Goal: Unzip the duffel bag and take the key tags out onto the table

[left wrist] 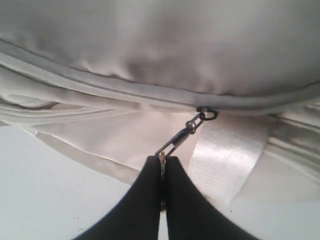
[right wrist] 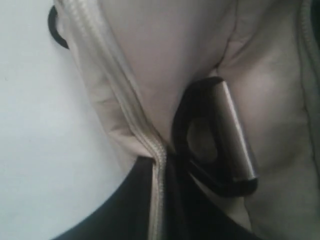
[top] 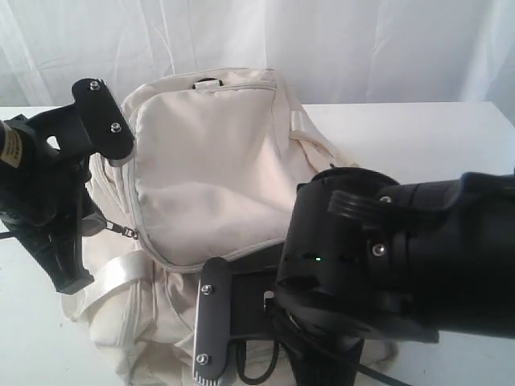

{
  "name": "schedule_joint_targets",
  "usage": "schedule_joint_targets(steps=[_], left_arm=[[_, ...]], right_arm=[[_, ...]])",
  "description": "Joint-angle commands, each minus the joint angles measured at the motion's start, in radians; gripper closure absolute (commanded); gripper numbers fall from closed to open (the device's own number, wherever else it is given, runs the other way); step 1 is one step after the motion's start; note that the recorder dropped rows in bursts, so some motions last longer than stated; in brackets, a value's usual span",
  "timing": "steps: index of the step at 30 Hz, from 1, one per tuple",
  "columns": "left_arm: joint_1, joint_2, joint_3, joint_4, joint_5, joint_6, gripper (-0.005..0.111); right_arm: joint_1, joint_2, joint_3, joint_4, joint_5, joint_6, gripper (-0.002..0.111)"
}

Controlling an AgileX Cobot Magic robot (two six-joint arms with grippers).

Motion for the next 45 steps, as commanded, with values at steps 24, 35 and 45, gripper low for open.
schedule_joint_targets(steps=[24, 35, 45], left_arm=[[0.003, -0.007, 0.038, 0.008, -0.066, -0.002, 0.107], [0.001, -0.007, 0.038, 0.005, -0.071, -0.002, 0.107], [0.001, -0.007, 0.038, 0.0, -0.075, -0.002, 0.107]], right_arm=[[-0.127, -0.146, 0.129, -0.043, 0.141, 0.216, 0.081], [-0.127, -0.337, -0.019, 0.244, 0.018, 0.16, 0.058], [-0.081, -0.255, -0.016, 0.271, -0.402, -0.147, 0.055]])
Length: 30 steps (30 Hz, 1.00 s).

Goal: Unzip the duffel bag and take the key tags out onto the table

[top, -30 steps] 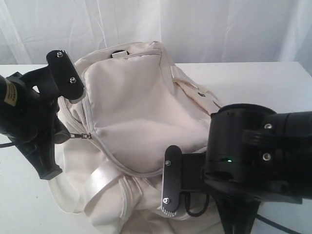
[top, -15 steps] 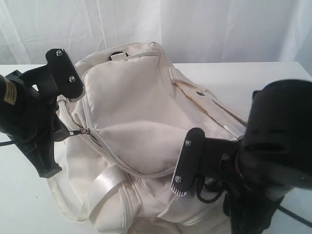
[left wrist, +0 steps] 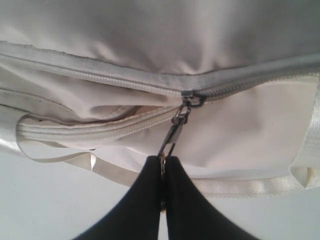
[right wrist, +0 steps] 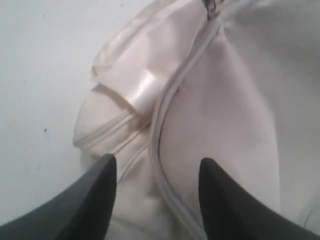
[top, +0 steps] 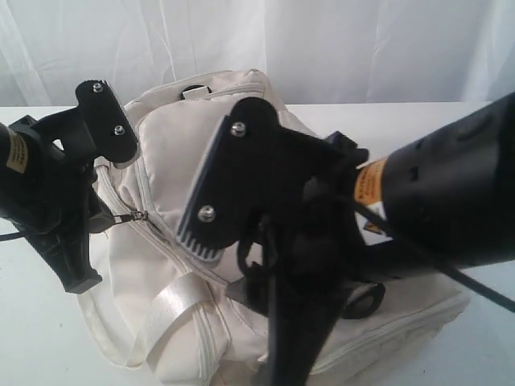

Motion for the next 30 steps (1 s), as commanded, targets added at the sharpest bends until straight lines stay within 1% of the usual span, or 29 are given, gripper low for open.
schedule_joint_targets(steps=[1, 5, 8, 10, 12, 13, 15, 19, 20, 22, 30], left_arm=[[0.001, -0.007, 0.006, -0.004, 0.007, -0.004, 0.107], [0.001, -0.007, 0.006, -0.004, 0.007, -0.004, 0.107], [0.001, -0.007, 0.006, -0.004, 0.009, -0.004, 0.107], [0.001, -0.007, 0.006, -0.004, 0.009, -0.004, 0.107], [0.001, -0.007, 0.006, -0.004, 0.009, -0.004, 0.107], [0.001, -0.007, 0.006, -0.004, 0.009, -0.004, 0.107], [0.001, -0.007, 0.006, -0.004, 0.009, -0.004, 0.107], [0.001, -0.007, 0.006, -0.004, 0.009, -0.004, 0.107], [0.001, -0.007, 0.006, -0.004, 0.009, -0.004, 0.107], [0.001, -0.007, 0.006, -0.004, 0.009, -0.004, 0.107], [0.001, -0.007, 0.006, 0.004, 0.013, -0.004, 0.107]], right_arm=[[0.006, 0.082, -0.001, -0.031, -0.134, -0.057, 0.052], [0.006, 0.164, -0.001, -0.067, -0.153, -0.055, 0.046], [0.006, 0.212, -0.001, -0.075, -0.153, -0.048, 0.046], [0.006, 0.229, -0.001, -0.102, -0.153, -0.025, 0.048], [0.006, 0.241, -0.001, -0.16, -0.144, 0.033, 0.054], [0.006, 0.243, -0.001, -0.209, -0.139, 0.071, 0.06], [0.006, 0.248, -0.001, -0.295, -0.114, 0.151, 0.074], [0.006, 0.251, -0.001, -0.436, -0.038, 0.317, 0.106], [0.006, 0.251, -0.001, -0.452, -0.017, 0.338, 0.108], [0.006, 0.251, -0.001, -0.469, 0.028, 0.364, 0.108], [0.006, 0.251, -0.001, -0.477, 0.227, 0.364, 0.108]])
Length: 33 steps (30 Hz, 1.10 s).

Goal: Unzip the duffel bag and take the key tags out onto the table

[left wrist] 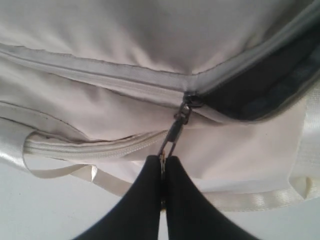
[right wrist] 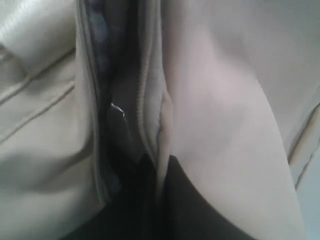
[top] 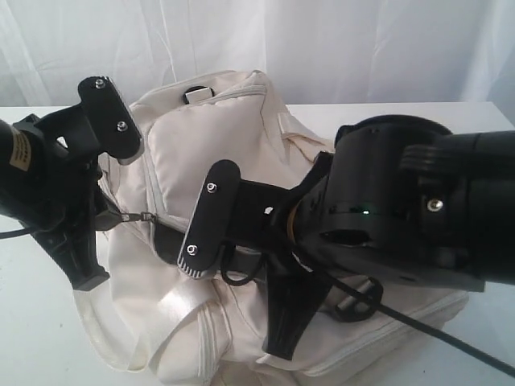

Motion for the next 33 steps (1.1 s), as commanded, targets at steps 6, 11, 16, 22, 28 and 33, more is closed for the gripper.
schedule_joint_targets(steps=[6, 11, 16, 22, 28, 33], left_arm=[[0.001, -0.007, 0.006, 0.021, 0.042, -0.004, 0.107], [0.001, -0.007, 0.006, 0.021, 0.042, -0.004, 0.107], [0.001, -0.007, 0.006, 0.021, 0.042, -0.004, 0.107], [0.001, -0.007, 0.006, 0.021, 0.042, -0.004, 0.107], [0.001, -0.007, 0.006, 0.021, 0.042, -0.004, 0.107], [0.001, -0.007, 0.006, 0.021, 0.042, -0.004, 0.107]], right_arm=[[-0.004, -0.002, 0.033, -0.014, 0.17, 0.024, 0.108], [-0.004, -0.007, 0.042, 0.008, 0.052, 0.067, 0.108], [-0.004, -0.08, -0.032, 0.098, 0.017, 0.063, 0.089], [0.001, -0.16, -0.06, 0.472, 0.048, -0.171, 0.045], [0.001, -0.127, -0.032, 0.732, 0.043, -0.4, 0.051], [0.001, -0.05, -0.02, 0.735, 0.003, -0.4, 0.051]])
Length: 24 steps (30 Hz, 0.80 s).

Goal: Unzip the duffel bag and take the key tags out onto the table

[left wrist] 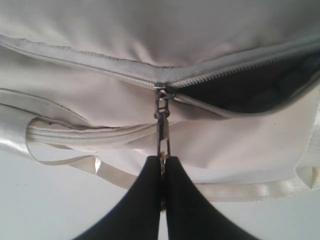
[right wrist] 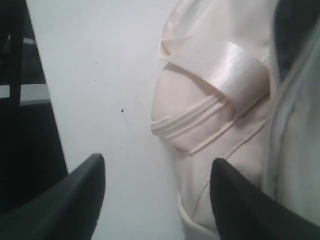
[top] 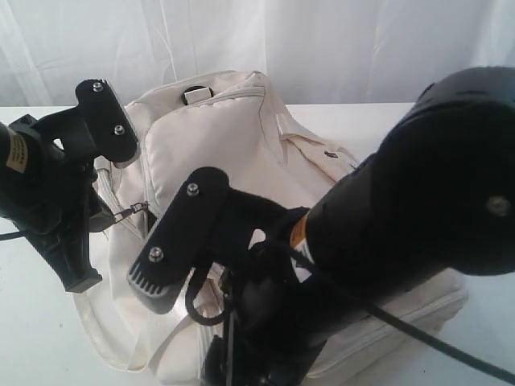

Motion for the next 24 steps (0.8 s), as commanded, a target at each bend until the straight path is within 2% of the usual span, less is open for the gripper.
schedule_joint_targets(steps=[1, 6, 10, 14, 19, 20, 24], left_arm=[[0.002, -0.007, 0.006, 0.001, 0.02, -0.004, 0.107], [0.002, -0.007, 0.006, 0.001, 0.02, -0.004, 0.107], [0.002, -0.007, 0.006, 0.001, 0.018, -0.004, 0.107], [0.002, -0.007, 0.006, 0.001, 0.018, -0.004, 0.107], [0.002, -0.007, 0.006, 0.001, 0.018, -0.004, 0.107], [0.002, -0.007, 0.006, 0.001, 0.018, -0.004, 0.107], [0.002, -0.007, 0.006, 0.001, 0.018, -0.004, 0.107]], right_arm=[[0.001, 0.067, 0.009, 0.017, -0.059, -0.027, 0.049], [0.001, 0.146, 0.009, 0.017, -0.161, -0.023, 0.037], [0.001, 0.212, 0.009, 0.012, -0.203, -0.004, 0.039], [0.001, 0.253, 0.009, 0.012, -0.181, -0.004, 0.061], [0.001, 0.259, 0.009, 0.008, -0.105, 0.02, 0.104], [0.001, 0.259, 0.009, 0.005, -0.087, 0.02, 0.108], [0.001, 0.259, 0.009, -0.029, 0.024, 0.02, 0.108]])
